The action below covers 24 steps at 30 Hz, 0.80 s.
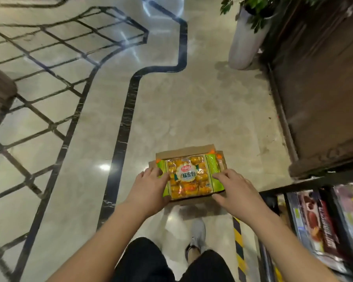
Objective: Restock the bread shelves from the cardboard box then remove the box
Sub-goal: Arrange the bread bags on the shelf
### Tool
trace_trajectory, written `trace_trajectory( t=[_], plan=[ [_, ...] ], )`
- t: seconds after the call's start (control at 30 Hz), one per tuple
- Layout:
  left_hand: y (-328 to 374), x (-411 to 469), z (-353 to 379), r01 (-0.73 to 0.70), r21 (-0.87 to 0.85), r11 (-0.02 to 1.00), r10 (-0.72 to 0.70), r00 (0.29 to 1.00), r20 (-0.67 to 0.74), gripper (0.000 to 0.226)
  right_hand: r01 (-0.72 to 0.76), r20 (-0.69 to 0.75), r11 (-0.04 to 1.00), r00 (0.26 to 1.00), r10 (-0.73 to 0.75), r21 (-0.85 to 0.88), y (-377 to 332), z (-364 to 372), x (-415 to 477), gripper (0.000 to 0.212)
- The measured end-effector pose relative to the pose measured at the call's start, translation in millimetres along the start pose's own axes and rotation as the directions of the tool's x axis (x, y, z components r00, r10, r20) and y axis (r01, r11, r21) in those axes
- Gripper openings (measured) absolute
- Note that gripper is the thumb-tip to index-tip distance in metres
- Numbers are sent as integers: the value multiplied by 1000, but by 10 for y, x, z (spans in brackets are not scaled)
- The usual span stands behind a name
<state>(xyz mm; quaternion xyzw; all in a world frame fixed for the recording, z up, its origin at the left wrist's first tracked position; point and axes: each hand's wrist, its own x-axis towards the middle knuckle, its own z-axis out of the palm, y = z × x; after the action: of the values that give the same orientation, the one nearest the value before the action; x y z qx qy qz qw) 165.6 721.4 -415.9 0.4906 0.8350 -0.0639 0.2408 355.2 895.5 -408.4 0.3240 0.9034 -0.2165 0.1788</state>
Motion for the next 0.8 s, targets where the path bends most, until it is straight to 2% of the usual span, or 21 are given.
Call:
trace_trajectory(
  t=[0.3,0.4,0.57,0.67,0.8],
  plan=[
    [-232,1048,694,71,-107,992,-62,994,91,60,-23,86,996,996,16,87,462,542,1116,58],
    [-339,1414,1055,123,-254,959,-89,986,142,59,-50,93,989,995,38,137,685,843,1456,57],
    [-486,1918,1651,290,-500,816,-195,952,236,57,-144,187,983,975,121,113,1065,1326,2038,59],
    [-570,2166,2002,397,-600,695,-281,917,282,67,-220,208,963,960,186,158,1313,1546,2278,58],
    [-694,2463,2435,553,-678,485,-394,830,396,85,-300,209,917,946,249,263,1589,1742,2543,59]
  ],
)
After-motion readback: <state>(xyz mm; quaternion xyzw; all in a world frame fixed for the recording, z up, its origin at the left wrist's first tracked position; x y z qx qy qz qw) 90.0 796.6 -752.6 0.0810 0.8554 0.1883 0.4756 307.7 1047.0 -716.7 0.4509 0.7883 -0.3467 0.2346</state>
